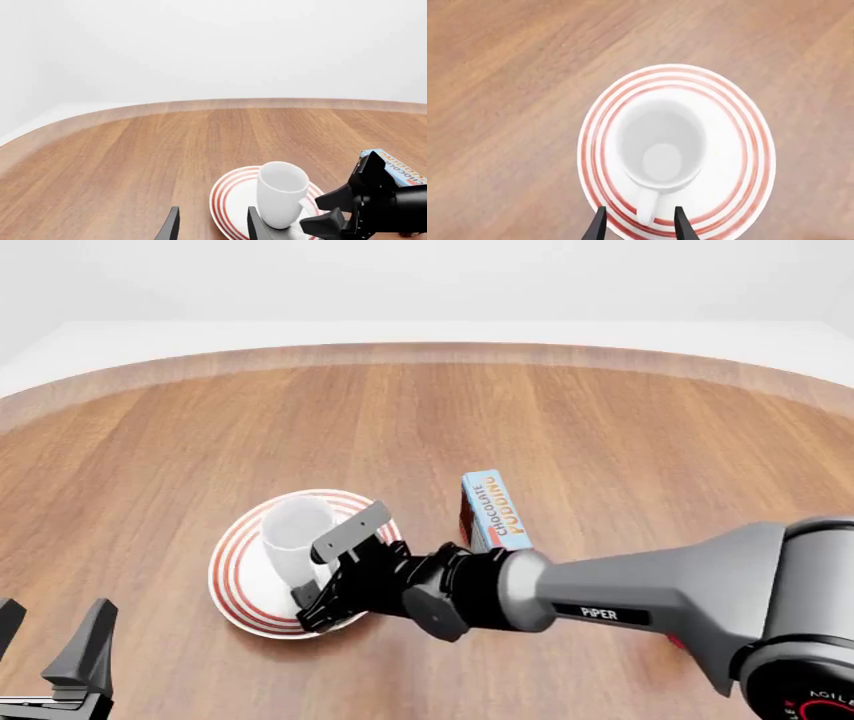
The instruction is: Pick up the white mug and put it on the plate, and put the chocolate pudding to the right of the plate.
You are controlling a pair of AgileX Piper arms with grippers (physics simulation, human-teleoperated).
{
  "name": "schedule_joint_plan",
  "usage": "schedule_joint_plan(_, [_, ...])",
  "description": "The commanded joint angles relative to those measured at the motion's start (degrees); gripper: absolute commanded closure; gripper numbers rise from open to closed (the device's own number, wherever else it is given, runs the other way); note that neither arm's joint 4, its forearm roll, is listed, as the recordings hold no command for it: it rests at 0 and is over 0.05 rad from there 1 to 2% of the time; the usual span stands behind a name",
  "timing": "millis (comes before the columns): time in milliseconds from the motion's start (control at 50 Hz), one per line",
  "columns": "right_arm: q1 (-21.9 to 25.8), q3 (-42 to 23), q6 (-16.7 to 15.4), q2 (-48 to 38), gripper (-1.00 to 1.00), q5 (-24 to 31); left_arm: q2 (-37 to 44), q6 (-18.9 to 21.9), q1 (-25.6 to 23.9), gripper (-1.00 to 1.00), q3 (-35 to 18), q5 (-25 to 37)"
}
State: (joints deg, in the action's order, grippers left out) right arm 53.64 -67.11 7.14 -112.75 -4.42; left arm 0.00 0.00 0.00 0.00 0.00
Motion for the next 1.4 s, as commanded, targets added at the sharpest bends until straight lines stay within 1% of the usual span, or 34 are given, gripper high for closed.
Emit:
schedule_joint_plan(20, [0.26,0.96,-0.09,1.67,-1.0,-0.22,0.0,0.0,0.0,-1.0,0.0,0.0])
schedule_joint_plan(260, [0.42,2.63,-0.03,3.67,-1.0,-0.83,0.0,0.0,0.0,-1.0,0.0,0.0])
schedule_joint_plan(840, [1.54,9.48,0.56,10.29,-1.0,-4.12,0.0,0.0,0.0,-1.0,0.0,0.0])
schedule_joint_plan(1160, [1.66,13.64,-0.29,15.3,-1.0,-5.23,0.0,0.0,0.0,-1.0,0.0,0.0])
schedule_joint_plan(1400, [1.8,17.05,-0.35,18.75,-1.0,-6.33,0.0,0.0,0.0,-1.0,0.0,0.0])
